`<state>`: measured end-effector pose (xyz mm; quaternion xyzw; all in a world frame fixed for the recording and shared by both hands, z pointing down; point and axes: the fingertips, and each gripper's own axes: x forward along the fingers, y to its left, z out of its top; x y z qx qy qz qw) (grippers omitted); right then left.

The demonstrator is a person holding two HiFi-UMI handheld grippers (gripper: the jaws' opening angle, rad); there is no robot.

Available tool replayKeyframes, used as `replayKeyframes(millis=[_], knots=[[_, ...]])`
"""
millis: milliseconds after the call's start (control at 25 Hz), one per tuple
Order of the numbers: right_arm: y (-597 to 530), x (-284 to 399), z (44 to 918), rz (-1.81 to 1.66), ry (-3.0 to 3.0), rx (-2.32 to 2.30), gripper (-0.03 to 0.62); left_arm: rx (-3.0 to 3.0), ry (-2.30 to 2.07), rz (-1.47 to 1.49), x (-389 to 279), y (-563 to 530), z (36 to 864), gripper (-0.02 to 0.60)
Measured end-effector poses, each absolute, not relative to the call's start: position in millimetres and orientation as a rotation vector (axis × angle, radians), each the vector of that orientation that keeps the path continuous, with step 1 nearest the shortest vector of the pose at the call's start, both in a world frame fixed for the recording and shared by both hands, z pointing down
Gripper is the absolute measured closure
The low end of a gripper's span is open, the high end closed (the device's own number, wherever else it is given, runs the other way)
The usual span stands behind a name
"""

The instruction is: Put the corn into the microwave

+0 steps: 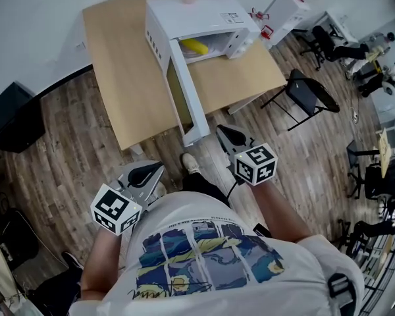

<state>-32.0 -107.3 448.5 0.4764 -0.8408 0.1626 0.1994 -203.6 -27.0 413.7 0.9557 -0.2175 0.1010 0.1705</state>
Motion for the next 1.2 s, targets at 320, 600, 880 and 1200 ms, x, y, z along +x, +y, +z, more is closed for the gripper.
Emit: replayKeyframes(millis=[320, 600, 880, 1200], knots=[[-92, -35, 452, 0.43, -2.313, 1.274, 0.585, 2.672, -0.626, 0.296, -213, -30, 445, 0.572], [-82, -35, 445, 0.375, -2.335, 1.216, 0.585, 2.687, -0.629, 0.331, -198, -29, 450, 0.572], [-68, -8, 438, 0.399, -2.41, 1.237, 0.585, 2.731, -0.588, 0.381, -151, -27, 432, 0.572], [-19, 99, 433, 0.447, -2.417, 1.278, 0.585, 2.822, -0.451, 0.366, -12, 1, 403, 0.572]])
